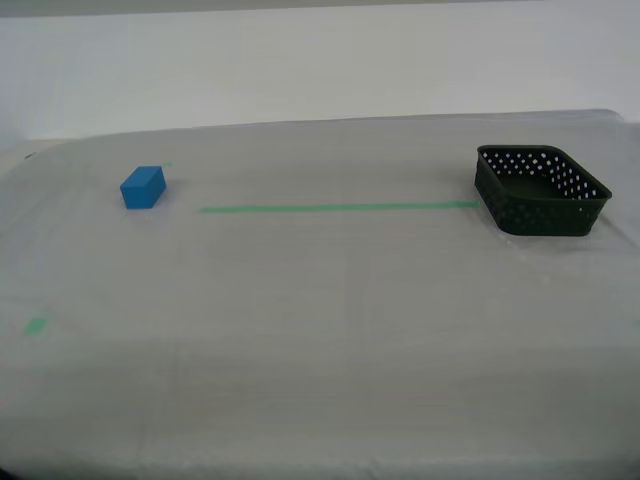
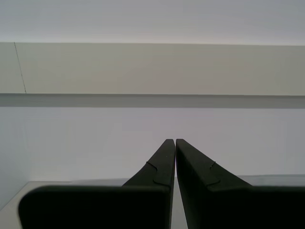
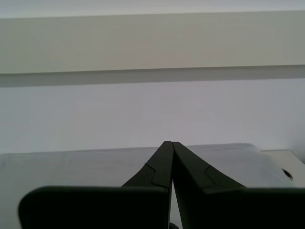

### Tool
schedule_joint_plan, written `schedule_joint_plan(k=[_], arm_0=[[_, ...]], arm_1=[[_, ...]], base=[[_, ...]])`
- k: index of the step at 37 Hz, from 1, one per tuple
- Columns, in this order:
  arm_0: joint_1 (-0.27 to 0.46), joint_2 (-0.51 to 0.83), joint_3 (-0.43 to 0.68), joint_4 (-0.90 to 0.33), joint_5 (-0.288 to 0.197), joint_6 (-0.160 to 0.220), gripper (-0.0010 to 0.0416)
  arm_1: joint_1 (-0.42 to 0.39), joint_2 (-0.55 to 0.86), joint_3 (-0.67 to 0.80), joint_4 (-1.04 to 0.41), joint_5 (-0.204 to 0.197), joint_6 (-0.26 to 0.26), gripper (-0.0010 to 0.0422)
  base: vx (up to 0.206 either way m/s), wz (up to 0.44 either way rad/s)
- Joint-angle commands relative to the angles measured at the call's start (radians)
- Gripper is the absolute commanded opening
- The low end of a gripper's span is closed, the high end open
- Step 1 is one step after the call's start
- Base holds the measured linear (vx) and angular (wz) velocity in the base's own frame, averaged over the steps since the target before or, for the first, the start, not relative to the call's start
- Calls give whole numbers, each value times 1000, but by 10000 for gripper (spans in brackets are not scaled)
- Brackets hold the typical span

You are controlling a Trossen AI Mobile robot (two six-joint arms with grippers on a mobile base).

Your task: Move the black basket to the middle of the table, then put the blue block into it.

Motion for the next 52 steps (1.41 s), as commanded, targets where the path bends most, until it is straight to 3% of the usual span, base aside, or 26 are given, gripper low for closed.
schedule_joint_plan(k=[1,14,32,41,52], arm_0=[[1,0,54,-95,-2,1,0],[1,12,299,-505,-3,1,0],[0,112,532,-864,-3,0,0],[0,225,596,-967,-3,-1,0],[0,339,610,-1010,-13,3,0]], arm_1=[[0,0,0,4,-1,1,0],[0,0,0,4,-1,1,0],[0,0,1,4,-1,1,0],[0,0,0,4,-1,1,0],[0,0,0,4,-1,1,0]], base=[[0,0],[0,0],[0,0],[0,0],[0,0]])
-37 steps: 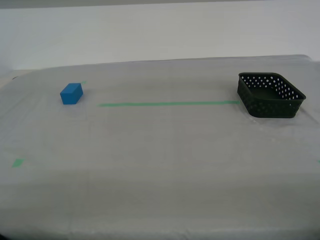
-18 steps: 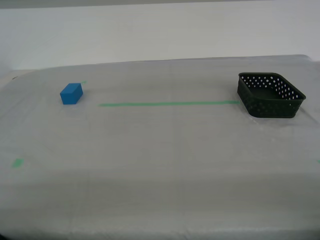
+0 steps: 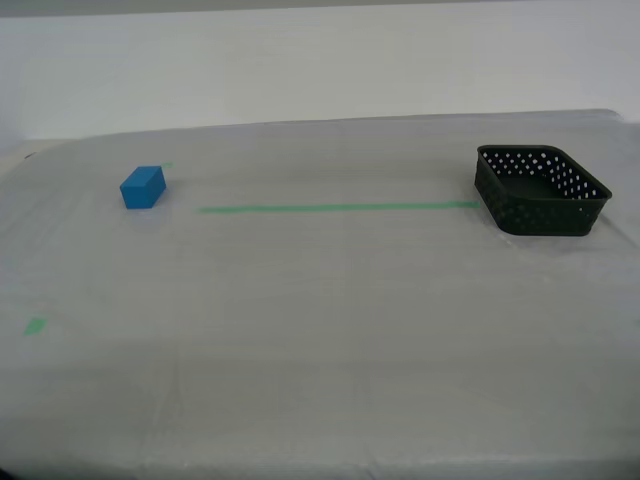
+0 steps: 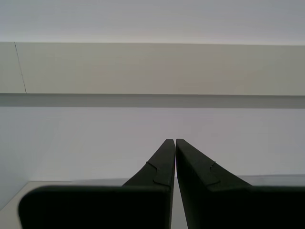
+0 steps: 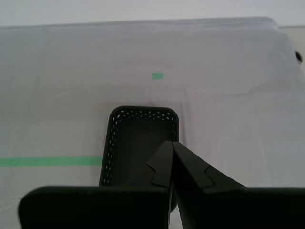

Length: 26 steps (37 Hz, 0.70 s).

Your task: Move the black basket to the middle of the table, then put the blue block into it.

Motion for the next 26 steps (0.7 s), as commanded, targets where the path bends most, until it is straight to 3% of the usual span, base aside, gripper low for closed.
schedule_joint_plan(k=[1,13,26], arm_0=[[1,35,2,-10,-8,2,0],[0,90,3,-16,-54,10,0],[0,89,3,-21,-71,69,0]], arm_1=[[0,0,0,4,-1,1,0],[0,0,0,4,-1,1,0],[0,0,0,4,-1,1,0]], base=[[0,0],[0,0],[0,0]])
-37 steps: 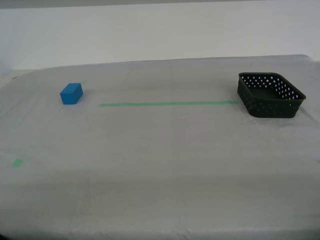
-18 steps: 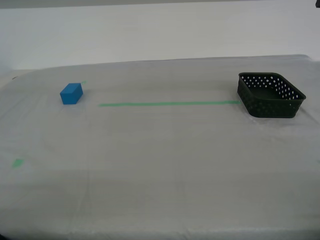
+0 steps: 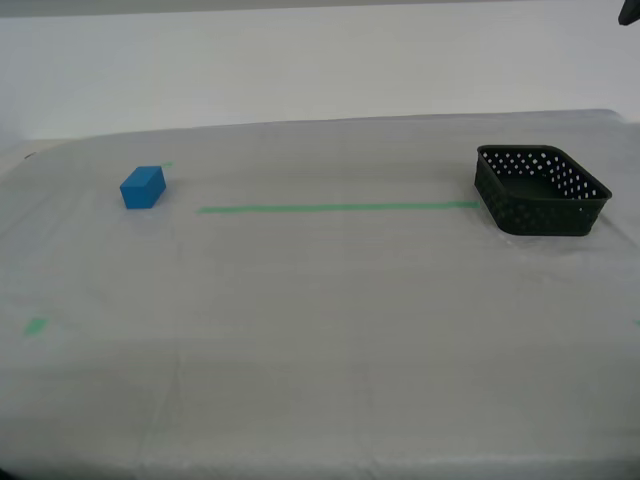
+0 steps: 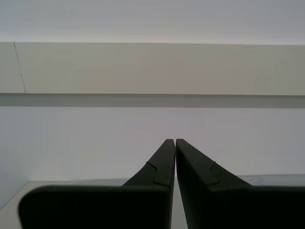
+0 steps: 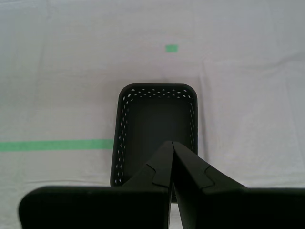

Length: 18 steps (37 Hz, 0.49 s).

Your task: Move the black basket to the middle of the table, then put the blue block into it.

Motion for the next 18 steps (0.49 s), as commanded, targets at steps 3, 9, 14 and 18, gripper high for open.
schedule_joint_plan(k=[3,9,14,18], arm_0=[[0,0,2,-5,-5,43,0],[-3,0,2,-54,-3,54,0],[-18,0,2,-90,10,58,0],[-20,0,2,-94,29,58,0]], arm_1=[[0,0,0,4,-1,1,0],[0,0,0,4,-1,0,0],[0,0,0,4,-1,0,0],[0,0,0,4,-1,1,0]], base=[[0,0],[0,0],[0,0],[0,0]])
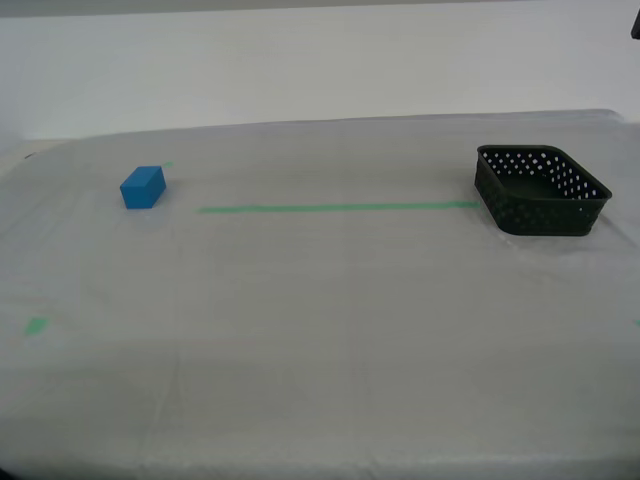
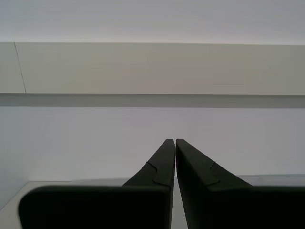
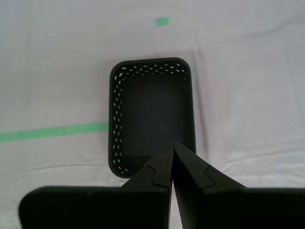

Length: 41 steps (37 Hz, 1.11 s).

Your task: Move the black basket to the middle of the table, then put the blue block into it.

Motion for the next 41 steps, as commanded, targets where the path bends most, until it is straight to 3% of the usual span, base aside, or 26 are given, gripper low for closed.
schedule_joint_plan(k=[1,22,30,41], arm_0=[[-1,0,2,-2,40,3,0],[-8,0,8,-20,65,-17,7],[-8,0,8,-28,95,-51,60],[-8,0,8,-34,113,-54,143]], arm_1=[[0,0,0,4,-1,1,0],[0,0,0,4,-1,1,0],[0,0,0,4,-1,1,0],[0,0,0,4,-1,1,0]], base=[[0,0],[0,0],[0,0],[0,0]])
